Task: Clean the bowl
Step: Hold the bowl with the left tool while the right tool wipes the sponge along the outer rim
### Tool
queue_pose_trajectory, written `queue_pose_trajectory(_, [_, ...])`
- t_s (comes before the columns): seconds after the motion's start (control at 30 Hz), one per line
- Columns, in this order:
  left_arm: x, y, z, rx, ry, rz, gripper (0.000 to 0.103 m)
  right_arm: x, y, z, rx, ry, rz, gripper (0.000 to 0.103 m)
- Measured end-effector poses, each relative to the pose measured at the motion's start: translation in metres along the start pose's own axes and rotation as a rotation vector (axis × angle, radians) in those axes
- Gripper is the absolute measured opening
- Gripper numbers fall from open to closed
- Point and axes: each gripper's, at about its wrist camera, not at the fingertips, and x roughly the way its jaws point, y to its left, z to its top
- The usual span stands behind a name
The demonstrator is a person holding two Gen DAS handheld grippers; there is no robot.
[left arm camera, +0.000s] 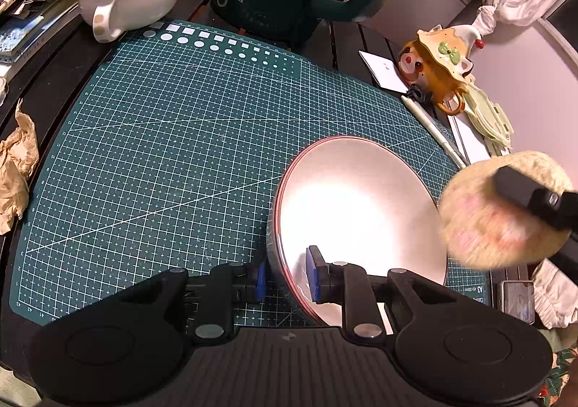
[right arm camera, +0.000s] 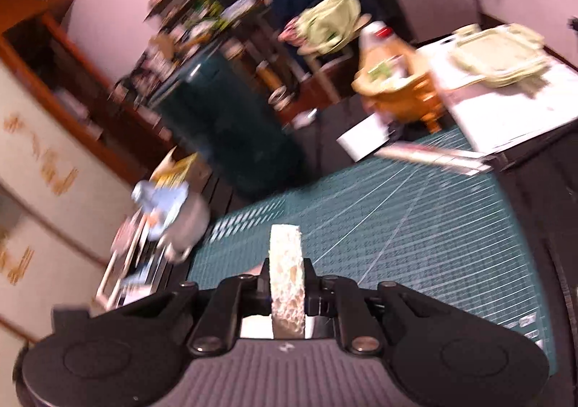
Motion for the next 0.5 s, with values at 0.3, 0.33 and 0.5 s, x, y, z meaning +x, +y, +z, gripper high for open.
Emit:
queue_pose_trajectory(0.3, [0.001,0.0,-0.001,0.005,-0.002,0.001,0.021,0.035,-0.034,-0.007,0.212,0.148,0.062,0.013])
queue_pose_trajectory(0.33, [0.001,0.001,-0.001,0.007,-0.002,0.001,0.021,0.037,-0.034,-0.009,0.209,0.154,0.053,0.013])
queue_pose_trajectory(0.5, [0.001,0.002,-0.001,0.005,-0.001,0.0,0.021,0.029,-0.031,-0.008,0.215,0.132,0.069,0.013])
